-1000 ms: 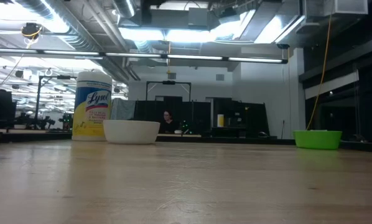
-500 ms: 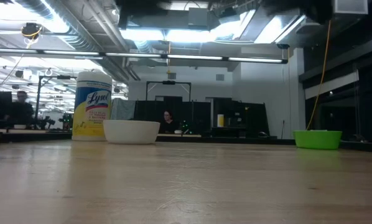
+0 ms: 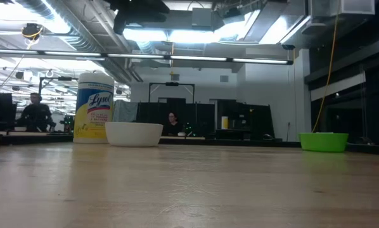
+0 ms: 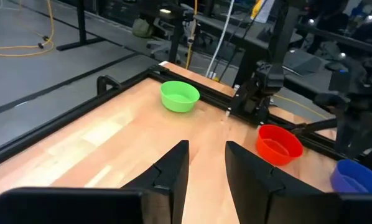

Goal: Nest bowls inside each other
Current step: Stack the red bowl on top of the light blue bowl

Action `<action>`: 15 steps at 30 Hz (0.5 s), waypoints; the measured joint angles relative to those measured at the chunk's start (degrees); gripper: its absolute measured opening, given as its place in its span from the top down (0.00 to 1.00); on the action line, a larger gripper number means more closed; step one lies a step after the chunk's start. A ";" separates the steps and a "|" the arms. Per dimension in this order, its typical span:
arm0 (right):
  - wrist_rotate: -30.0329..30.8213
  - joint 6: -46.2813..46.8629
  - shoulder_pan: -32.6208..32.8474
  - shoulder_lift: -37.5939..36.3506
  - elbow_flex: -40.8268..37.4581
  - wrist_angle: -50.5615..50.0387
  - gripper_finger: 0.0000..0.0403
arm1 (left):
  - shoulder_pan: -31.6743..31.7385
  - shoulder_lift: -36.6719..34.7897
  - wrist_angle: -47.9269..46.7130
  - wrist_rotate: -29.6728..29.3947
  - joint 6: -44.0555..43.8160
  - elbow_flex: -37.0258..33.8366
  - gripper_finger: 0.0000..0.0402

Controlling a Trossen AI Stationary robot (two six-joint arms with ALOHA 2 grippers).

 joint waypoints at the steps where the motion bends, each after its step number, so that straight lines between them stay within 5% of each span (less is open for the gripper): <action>1: -0.46 2.95 1.10 0.00 0.00 -0.80 0.75 | 0.00 0.00 0.01 0.45 0.13 0.00 0.75; 15: -11.29 10.92 4.62 -0.23 0.00 -10.51 0.67 | 0.00 0.02 -0.21 2.03 0.51 0.00 0.75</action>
